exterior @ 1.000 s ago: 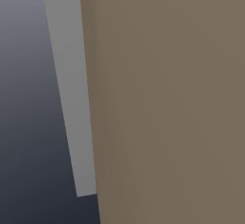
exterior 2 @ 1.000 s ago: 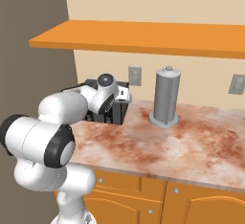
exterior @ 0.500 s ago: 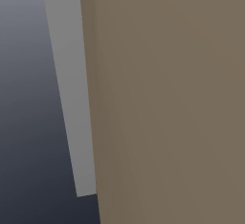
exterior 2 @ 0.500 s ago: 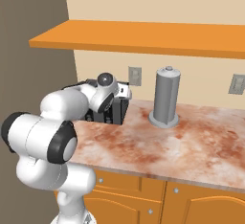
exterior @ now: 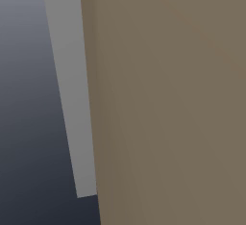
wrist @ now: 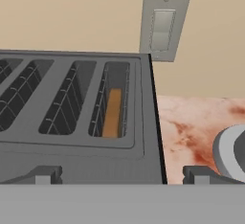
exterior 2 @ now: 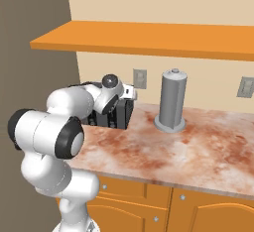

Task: Start the toaster. Once the lever pops up, take the bread to the plate on the dining counter.

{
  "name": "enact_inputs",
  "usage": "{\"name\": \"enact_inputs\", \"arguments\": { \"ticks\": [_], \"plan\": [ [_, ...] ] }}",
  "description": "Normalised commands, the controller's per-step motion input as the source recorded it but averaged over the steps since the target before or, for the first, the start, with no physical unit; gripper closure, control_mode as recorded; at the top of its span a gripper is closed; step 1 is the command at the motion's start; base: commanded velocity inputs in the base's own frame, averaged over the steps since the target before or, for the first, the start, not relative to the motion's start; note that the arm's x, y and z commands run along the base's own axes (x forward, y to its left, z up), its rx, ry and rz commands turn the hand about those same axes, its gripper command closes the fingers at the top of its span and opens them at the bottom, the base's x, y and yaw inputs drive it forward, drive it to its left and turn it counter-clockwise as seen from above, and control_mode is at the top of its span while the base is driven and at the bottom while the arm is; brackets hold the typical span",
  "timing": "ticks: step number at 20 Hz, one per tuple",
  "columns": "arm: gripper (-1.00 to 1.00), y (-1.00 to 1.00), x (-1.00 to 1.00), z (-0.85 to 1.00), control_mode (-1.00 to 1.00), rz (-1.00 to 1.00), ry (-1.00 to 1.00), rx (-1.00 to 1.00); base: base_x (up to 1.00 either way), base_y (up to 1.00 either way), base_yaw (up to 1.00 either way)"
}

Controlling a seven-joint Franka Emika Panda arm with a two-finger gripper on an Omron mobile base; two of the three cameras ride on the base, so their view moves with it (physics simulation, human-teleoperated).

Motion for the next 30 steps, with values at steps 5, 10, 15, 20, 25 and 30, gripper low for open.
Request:
{"name": "enact_inputs", "arguments": {
  "ticks": [5,10,15,20,25,30],
  "plan": [
    [-1.0,0.0,0.21,0.0,-1.0,0.0,0.0,0.0,0.0,0.0,0.0],
    [-1.0,0.0,0.25,0.0,-1.0,0.0,0.0,0.0,0.0,0.0,0.0],
    [-1.0,0.01,0.2,0.0,-1.0,0.0,0.0,0.0,0.0,0.0,0.0],
    [-1.0,0.07,0.04,0.0,-1.0,0.0,0.0,0.0,0.0,0.0,0.0],
    [-1.0,0.08,0.0,0.0,-1.0,0.0,0.0,0.0,0.0,0.0,0.0],
    [-1.0,0.03,0.0,0.0,-1.0,0.0,0.0,0.0,0.0,0.0,0.0]
  ]
}}
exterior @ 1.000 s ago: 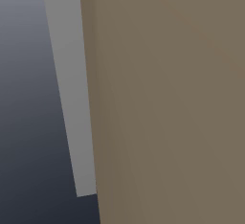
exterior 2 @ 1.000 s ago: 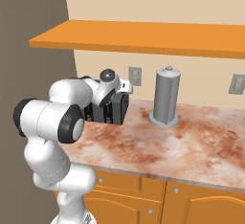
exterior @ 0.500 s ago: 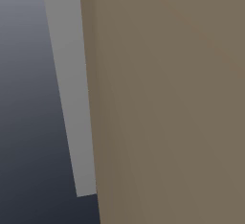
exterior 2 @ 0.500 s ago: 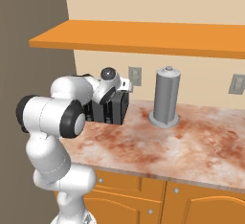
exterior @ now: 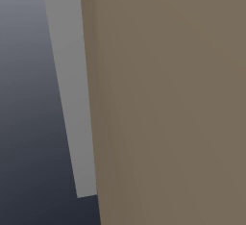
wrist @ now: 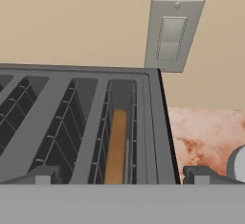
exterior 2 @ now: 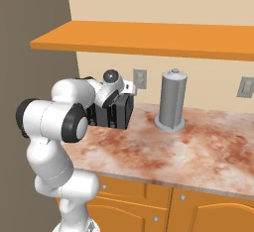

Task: Start the toaster. Once the lever pops up, take the bread to the plate on the dining counter.

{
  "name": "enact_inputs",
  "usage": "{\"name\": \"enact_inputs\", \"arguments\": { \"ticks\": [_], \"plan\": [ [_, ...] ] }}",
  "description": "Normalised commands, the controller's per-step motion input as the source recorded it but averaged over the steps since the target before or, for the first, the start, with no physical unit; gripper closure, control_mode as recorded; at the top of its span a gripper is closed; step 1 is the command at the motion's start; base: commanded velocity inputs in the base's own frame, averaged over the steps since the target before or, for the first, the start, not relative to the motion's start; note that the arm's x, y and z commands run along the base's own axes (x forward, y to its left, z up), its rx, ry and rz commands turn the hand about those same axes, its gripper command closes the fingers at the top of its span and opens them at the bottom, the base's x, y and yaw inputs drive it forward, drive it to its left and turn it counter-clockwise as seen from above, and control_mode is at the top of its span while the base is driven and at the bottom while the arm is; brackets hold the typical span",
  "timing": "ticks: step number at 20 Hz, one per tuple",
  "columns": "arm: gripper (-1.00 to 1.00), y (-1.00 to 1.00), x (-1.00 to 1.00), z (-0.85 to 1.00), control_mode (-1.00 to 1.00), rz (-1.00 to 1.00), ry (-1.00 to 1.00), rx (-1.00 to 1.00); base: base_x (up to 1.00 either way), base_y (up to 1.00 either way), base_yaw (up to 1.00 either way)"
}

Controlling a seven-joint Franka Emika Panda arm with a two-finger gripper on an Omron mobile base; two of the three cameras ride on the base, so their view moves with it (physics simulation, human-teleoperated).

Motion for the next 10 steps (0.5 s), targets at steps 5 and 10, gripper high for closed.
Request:
{"name": "enact_inputs", "arguments": {
  "ticks": [5,10],
  "plan": [
    [-1.0,0.0,0.0,0.0,-1.0,0.0,0.0,0.0,0.0,0.0,0.0],
    [-1.0,0.03,0.0,0.0,-1.0,0.0,0.0,0.0,0.0,0.0,0.0]
  ]
}}
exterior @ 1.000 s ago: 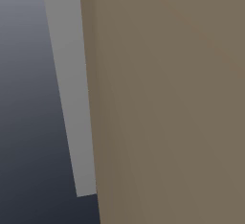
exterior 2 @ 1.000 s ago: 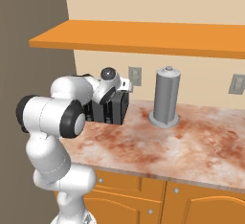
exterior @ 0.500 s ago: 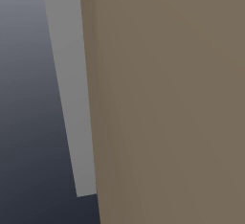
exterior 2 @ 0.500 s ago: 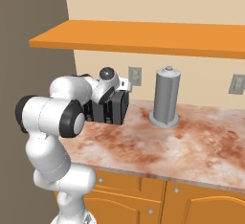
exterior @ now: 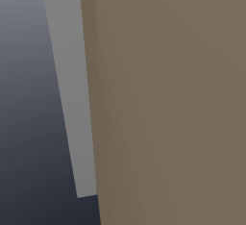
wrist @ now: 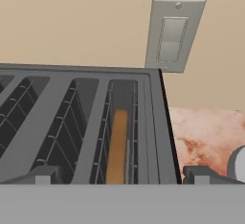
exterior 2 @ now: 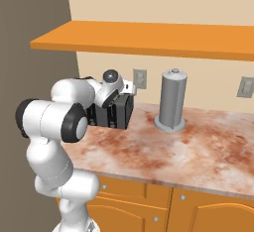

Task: Start the toaster. Once the lever pops up, take the bread to the plate on the dining counter.

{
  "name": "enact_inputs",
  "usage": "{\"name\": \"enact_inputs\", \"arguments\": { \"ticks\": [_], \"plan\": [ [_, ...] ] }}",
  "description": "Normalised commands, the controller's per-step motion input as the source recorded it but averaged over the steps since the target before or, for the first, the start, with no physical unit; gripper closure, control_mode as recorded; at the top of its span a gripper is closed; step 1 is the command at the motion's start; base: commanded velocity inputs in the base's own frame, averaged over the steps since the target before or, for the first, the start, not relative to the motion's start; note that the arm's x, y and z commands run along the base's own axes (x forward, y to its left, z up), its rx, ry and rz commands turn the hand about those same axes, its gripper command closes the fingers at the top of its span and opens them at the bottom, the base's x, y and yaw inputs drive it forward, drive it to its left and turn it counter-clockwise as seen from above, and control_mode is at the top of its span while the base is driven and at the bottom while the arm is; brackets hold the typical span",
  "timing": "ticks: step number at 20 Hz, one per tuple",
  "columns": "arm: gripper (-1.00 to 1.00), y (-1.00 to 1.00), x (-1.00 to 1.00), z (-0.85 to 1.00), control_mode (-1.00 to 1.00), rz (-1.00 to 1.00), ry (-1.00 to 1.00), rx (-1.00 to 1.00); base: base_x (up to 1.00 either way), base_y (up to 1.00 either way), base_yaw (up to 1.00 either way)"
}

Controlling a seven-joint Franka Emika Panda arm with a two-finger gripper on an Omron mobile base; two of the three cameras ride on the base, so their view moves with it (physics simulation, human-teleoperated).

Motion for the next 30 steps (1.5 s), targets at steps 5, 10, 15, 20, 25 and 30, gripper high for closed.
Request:
{"name": "enact_inputs", "arguments": {
  "ticks": [5,10,15,20,25,30],
  "plan": [
    [-1.0,0.07,0.0,0.0,-1.0,0.0,0.0,0.0,0.0,0.0,0.0],
    [-1.0,0.03,0.0,0.0,-1.0,0.0,0.0,0.0,0.0,0.0,0.0],
    [-1.0,0.0,0.0,0.0,-1.0,0.0,0.0,0.0,0.0,0.0,0.0],
    [-1.0,0.0,0.0,0.0,-1.0,0.0,0.0,0.0,0.0,0.0,0.0],
    [-1.0,0.0,0.0,0.0,-1.0,0.0,0.0,0.0,0.0,0.0,0.0],
    [-1.0,0.0,0.0,0.0,-1.0,0.0,0.0,0.0,0.0,0.0,0.0]
  ]
}}
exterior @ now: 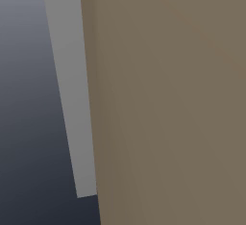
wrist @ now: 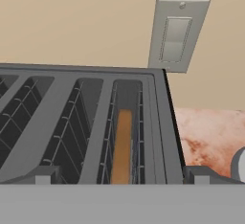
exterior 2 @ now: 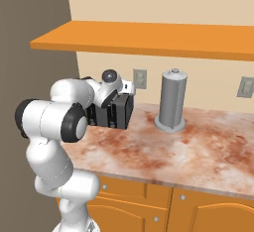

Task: Start the toaster. Once the lever pops up, take the bread to the plate on the dining counter.

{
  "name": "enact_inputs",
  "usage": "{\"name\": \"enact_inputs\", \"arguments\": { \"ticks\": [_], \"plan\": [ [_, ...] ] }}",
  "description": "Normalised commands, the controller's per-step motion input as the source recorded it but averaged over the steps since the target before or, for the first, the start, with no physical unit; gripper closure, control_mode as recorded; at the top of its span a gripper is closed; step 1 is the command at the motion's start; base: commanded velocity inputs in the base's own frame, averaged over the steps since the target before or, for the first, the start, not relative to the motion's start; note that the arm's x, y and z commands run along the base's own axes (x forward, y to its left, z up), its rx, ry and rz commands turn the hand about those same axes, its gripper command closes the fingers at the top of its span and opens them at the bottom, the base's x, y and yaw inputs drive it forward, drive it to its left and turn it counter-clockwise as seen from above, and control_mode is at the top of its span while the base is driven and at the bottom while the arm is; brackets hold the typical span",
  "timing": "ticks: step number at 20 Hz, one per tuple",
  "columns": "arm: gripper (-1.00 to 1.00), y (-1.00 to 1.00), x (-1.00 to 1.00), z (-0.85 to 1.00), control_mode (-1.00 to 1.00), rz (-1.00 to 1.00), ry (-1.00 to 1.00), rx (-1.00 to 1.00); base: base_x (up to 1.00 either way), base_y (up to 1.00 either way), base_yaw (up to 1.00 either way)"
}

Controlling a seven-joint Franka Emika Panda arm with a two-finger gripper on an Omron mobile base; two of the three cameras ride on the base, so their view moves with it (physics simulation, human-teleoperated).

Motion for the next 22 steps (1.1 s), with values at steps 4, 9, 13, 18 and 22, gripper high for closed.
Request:
{"name": "enact_inputs", "arguments": {
  "ticks": [4,9,13,18,22],
  "plan": [
    [-1.0,0.0,0.0,0.0,-1.0,0.0,0.0,0.0,0.0,0.0,0.0],
    [-1.0,0.0,0.0,0.0,-1.0,0.0,0.0,0.0,0.0,0.0,0.0],
    [-1.0,0.0,0.0,0.0,-1.0,0.0,0.0,0.0,0.0,0.0,0.0],
    [-1.0,0.0,0.0,0.0,-1.0,0.0,0.0,0.0,0.0,0.0,0.0],
    [-1.0,0.0,0.0,0.0,-1.0,0.0,0.0,0.0,0.0,0.0,0.0]
  ]
}}
